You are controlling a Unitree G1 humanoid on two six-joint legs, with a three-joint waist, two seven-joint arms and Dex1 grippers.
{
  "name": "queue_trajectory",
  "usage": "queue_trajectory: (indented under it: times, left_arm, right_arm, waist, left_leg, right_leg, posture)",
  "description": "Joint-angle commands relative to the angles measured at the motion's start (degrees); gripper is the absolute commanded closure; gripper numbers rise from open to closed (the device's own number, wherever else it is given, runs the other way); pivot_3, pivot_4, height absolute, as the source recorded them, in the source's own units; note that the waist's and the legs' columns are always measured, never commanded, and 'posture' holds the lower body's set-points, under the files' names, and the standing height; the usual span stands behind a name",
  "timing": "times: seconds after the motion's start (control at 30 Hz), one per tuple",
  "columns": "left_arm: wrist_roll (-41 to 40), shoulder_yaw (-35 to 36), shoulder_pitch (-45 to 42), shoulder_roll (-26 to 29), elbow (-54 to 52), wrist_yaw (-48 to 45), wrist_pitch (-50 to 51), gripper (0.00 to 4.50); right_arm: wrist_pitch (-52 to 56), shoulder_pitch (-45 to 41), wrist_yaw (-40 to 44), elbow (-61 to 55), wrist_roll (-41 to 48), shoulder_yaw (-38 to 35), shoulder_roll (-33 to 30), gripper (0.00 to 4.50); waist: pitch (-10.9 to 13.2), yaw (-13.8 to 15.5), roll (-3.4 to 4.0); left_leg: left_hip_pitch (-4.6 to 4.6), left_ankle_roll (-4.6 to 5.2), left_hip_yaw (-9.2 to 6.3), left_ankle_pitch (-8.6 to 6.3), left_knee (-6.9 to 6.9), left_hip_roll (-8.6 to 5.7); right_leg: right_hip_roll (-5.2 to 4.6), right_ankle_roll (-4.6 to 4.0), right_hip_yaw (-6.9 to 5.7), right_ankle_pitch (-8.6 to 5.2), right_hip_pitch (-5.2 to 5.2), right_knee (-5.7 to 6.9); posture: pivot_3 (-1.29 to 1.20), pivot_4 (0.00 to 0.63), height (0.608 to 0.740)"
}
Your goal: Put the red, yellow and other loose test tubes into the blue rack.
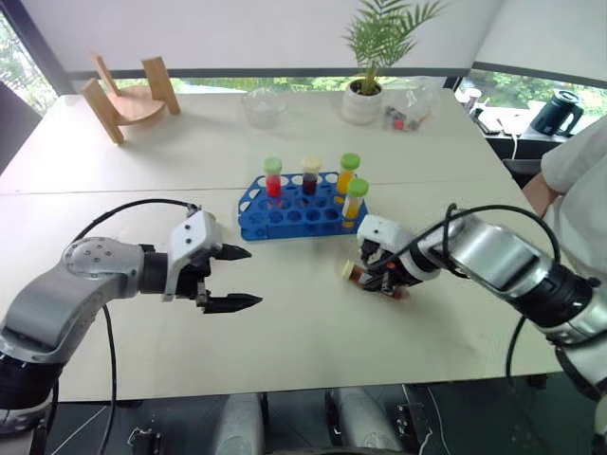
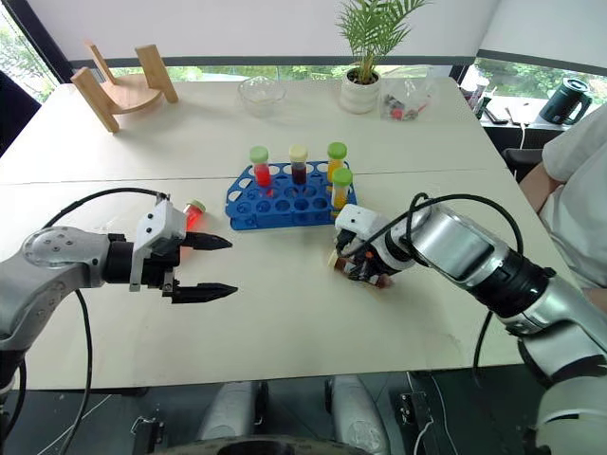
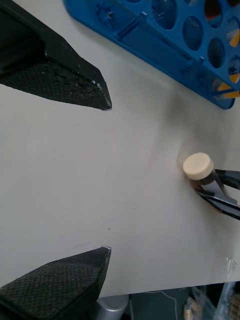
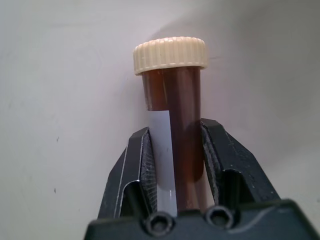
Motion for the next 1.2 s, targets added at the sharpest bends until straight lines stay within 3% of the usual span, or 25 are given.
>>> queue_trajectory:
  times: [0.03, 0.27, 0.5, 0.8, 0.97, 1.07, 1.2]
  left_arm:
    - [0.76, 0.69, -0.57, 1.31, 1.14, -1.59, -1.21, 0.00]
    - [2.18, -1.11, -5.08, 1.45, 5.26, -4.35, -1.78, 0.00]
    - [2.90, -1.87, -5.03, 0.21, 5.29, -4.53, -1.99, 0.00]
    - [2.21, -1.34, -2.94, -1.47, 3.26, -2.39, -1.49, 0.00]
    - [1.94, -1.44, -1.33, -3.15, 2.06, -0.53, -1.52, 0.00]
    - [2.10, -1.67, -0.82, -4.23, 2.16, 0.29, -1.86, 0.00]
    - [2.45, -1.63, -1.04, -4.75, 2.80, 0.47, -2.06, 0.00]
  right_arm:
    - [-9.01, 3.26, 4.02, -0.07, -7.02, 1.73, -4.30, 3.63]
    - [-21.37, 6.59, 6.38, 3.26, -19.14, 3.29, -1.97, 3.63]
    - [-17.33, 3.55, 13.58, 6.05, -21.81, 2.01, 4.07, 0.18]
    - [-15.71, -4.11, 27.45, 14.40, -27.25, 6.71, 7.19, 0.18]
    - [-15.64, -6.41, 32.19, 17.26, -29.24, 7.69, 8.82, 0.18]
    - [-12.85, -7.36, 31.82, 19.44, -30.25, 7.81, 12.86, 0.18]
    - [-10.86, -5.38, 28.48, 18.57, -32.13, 6.32, 15.11, 2.08]
  waist:
    - [0.02, 0.21, 0.02]
    - [-0.01, -0.34, -0.01]
    - [0.00, -0.15, -0.02]
    - [0.06, -0.10, 0.08]
    - [0.07, 0.05, 0.09]
    - [0.06, -0.21, 0.08]
    - [0.04, -0.49, 0.05]
  left_leg:
    - [-0.01, 0.00, 0.00, 0.00, 0.01, -0.01]
    - [0.10, 0.00, 0.01, 0.00, 0.49, 0.04]
    - [0.90, -0.01, 0.10, -0.02, 0.47, 0.03]
    - [0.83, 0.15, 0.07, -0.11, 0.03, 0.06]
    - [0.83, 0.14, 0.08, -0.11, 0.00, 0.01]
    - [0.85, 0.14, 0.09, -0.11, 0.01, 0.01]
    - [0.91, 0.14, 0.05, -0.11, -0.01, 0.05]
  right_leg:
    - [-0.01, -0.01, 0.00, -0.01, -0.01, 0.00]
    - [0.02, -0.15, 0.00, -0.08, 0.31, 0.00]
    - [-0.01, -0.21, 0.12, -0.10, 0.81, -0.05]
    - [0.07, -0.12, 0.08, -0.14, 0.78, 0.01]
    - [0.02, -0.12, 0.09, -0.17, 0.80, -0.03]
    - [0.02, -0.13, 0.09, -0.17, 0.82, -0.04]
    - [0.07, -0.14, 0.08, -0.17, 0.83, 0.00]
  posture:
    - [0.00, 0.150, 0.740]
    - [0.00, 0.150, 0.740]
    - [0.00, 0.150, 0.740]
    - [0.00, 0.150, 0.740]
    - [0.00, 0.150, 0.740]
    - [0.00, 0.150, 0.740]
    - [0.00, 0.150, 0.740]
